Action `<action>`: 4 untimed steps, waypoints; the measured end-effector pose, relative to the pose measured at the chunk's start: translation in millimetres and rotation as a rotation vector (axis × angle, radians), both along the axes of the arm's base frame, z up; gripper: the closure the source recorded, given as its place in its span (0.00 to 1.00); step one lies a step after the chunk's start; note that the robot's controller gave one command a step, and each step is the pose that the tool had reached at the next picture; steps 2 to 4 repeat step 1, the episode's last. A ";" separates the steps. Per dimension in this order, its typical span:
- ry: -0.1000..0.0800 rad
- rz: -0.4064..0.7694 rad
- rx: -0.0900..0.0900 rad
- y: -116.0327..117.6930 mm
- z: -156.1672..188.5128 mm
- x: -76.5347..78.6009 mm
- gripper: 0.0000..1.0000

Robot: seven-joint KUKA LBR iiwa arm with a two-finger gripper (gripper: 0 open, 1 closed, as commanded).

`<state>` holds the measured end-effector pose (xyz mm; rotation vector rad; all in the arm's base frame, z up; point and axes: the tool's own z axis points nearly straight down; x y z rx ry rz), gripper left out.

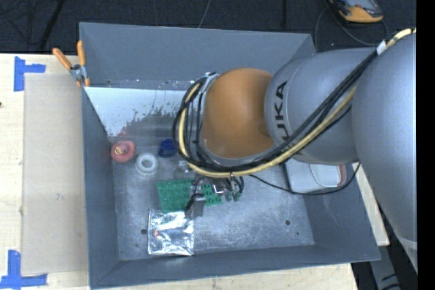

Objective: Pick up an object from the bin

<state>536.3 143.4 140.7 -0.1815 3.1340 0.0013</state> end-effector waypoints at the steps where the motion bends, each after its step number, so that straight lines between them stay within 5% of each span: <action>1: 0.000 -0.001 0.000 0.0 16.0 0.6 1.00; 4: 0.000 -0.001 0.000 0.0 16.0 0.6 1.00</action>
Offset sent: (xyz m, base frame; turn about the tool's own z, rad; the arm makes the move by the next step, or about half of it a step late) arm -0.0001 0.0000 0.0157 0.0000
